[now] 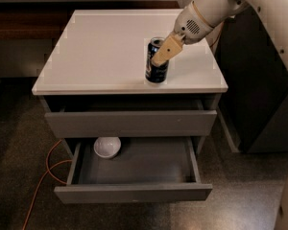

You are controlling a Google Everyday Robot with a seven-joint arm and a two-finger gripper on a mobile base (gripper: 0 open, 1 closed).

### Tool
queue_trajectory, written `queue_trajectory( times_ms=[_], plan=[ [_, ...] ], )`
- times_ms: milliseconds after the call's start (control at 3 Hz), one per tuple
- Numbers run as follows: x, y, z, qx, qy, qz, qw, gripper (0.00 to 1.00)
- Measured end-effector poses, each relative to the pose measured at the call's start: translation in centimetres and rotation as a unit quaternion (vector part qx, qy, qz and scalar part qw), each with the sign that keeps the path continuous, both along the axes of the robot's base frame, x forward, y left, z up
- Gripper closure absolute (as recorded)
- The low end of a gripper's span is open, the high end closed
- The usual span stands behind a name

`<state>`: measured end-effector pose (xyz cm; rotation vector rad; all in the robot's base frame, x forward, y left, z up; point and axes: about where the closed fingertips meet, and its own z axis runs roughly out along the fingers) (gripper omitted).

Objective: Pick pepsi can from middle drawer and place on counter

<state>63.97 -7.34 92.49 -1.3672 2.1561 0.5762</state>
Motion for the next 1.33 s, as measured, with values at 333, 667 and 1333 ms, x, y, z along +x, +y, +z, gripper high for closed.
queue_trajectory(
  times_ms=[333, 667, 1333],
  plan=[
    [2.2, -1.7, -0.2, -0.016, -0.012, -0.024, 0.9995, 1.0],
    [3.5, -3.0, -0.2, -0.036, -0.016, -0.043, 0.9983, 0.84],
    [4.9, -4.3, -1.4, -0.03, -0.014, -0.051, 0.9981, 0.38]
  ],
)
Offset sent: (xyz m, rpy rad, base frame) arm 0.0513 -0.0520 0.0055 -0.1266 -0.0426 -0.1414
